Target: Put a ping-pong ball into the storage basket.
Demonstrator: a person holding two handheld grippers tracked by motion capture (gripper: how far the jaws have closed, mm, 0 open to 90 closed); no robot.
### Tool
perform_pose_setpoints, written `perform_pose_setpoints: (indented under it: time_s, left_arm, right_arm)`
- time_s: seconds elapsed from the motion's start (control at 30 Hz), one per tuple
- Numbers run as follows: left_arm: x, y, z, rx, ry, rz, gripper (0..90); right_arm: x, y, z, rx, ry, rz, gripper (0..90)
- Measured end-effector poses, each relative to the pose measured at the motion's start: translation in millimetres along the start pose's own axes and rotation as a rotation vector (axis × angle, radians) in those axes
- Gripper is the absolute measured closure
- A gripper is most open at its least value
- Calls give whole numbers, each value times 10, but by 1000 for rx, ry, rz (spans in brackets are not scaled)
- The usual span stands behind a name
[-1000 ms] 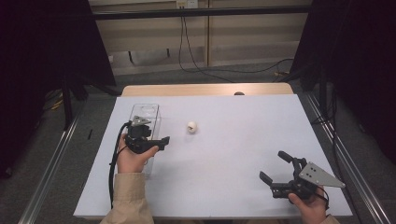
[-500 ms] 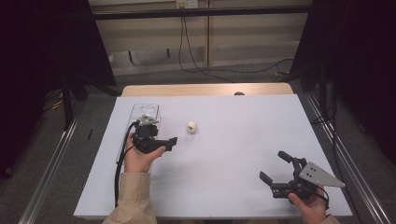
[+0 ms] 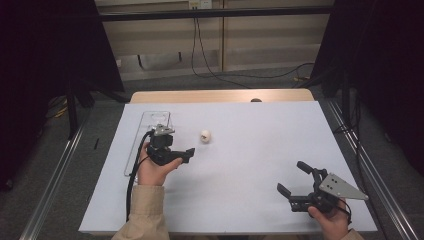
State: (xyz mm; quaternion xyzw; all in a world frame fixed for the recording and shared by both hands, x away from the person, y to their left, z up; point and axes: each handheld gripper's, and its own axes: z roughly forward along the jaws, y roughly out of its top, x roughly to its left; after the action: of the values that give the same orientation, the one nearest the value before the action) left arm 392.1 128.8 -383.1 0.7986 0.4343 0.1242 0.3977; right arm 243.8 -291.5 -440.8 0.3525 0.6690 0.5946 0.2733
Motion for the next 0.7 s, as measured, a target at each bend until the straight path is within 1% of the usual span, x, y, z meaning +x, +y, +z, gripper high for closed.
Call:
perform_pose_setpoints:
  time_s: [0.1, 0.23, 0.27, 0.3, 0.33, 0.37, 0.4, 0.47, 0.57, 0.6, 0.67, 0.7]
  left_arm:
    - [-10, 7, 14, -1, 0, 9, 125]
    - [-41, 11, 54, -8, -2, 2, 121]
    - [-41, 12, 58, -1, -4, 9, 118]
    - [-47, 12, 63, -2, -4, 7, 115]
    - [-57, 13, 73, -14, 0, -1, 115]
    - [-56, 16, 75, -12, 4, 8, 112]
    - [-59, 17, 79, -16, 9, 6, 110]
    - [-72, 18, 96, -31, 19, -6, 105]
    - [-70, 20, 111, -24, 23, 9, 104]
    - [-84, 19, 126, -39, 23, -8, 104]
    - [-82, 21, 132, -36, 27, 9, 103]
    - [-86, 22, 139, -39, 30, 9, 103]
  right_arm:
    - [1, -3, -3, 1, 0, 2, 18]
    - [-3, -6, -10, 5, 2, 0, 17]
    - [-3, -7, -12, 5, 1, 0, 18]
    - [-2, -6, -15, 5, 2, 2, 18]
    - [-2, -6, -15, 5, 2, 2, 18]
    - [-2, -6, -16, 5, 1, 3, 18]
    - [-4, -7, -16, 6, 1, 1, 18]
    - [-6, -9, -15, 7, 0, 2, 18]
    - [-11, -10, -14, 6, 0, 3, 18]
    - [-11, -10, -14, 6, 0, 3, 18]
    - [-14, -11, -16, 7, -1, 3, 18]
    - [-14, -11, -17, 6, 0, 3, 18]
